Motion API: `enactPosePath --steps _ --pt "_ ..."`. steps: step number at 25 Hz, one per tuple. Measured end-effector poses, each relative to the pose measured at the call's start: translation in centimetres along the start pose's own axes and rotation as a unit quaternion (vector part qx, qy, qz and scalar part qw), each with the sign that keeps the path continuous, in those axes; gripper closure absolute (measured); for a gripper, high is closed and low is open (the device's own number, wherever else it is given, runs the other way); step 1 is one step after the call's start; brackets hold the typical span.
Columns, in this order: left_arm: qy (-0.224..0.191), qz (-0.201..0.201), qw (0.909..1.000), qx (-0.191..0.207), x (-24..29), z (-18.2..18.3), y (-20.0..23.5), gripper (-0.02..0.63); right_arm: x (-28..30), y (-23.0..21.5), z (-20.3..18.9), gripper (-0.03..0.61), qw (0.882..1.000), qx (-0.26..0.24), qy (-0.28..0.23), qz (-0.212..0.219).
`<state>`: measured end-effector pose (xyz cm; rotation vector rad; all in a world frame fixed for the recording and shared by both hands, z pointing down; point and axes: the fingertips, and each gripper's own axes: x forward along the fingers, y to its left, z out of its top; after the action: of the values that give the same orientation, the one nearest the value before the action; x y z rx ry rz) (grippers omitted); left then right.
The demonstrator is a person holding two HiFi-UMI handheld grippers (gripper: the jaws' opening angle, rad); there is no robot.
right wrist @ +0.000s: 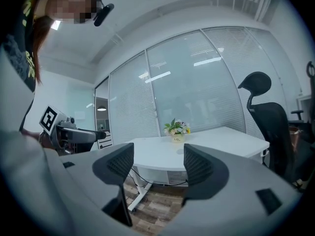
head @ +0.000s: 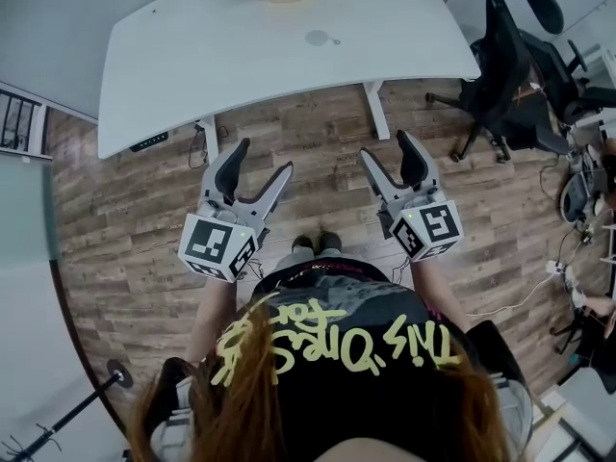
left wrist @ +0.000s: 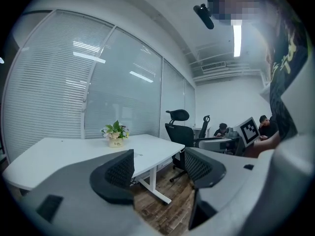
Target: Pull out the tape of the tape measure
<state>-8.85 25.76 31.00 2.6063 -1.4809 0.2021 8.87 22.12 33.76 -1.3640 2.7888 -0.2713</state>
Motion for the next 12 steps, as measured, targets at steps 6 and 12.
enactPosePath --steps 6,12 --pt "0.000 -0.001 1.0000 0.004 1.4 0.3 -0.4 0.304 -0.1 -1.5 0.5 0.279 1.000 -0.005 -0.001 0.001" --pt "0.010 0.007 0.9999 0.000 2.8 -0.5 -1.1 0.322 -0.2 -2.3 -0.2 0.279 0.999 -0.019 0.015 0.021"
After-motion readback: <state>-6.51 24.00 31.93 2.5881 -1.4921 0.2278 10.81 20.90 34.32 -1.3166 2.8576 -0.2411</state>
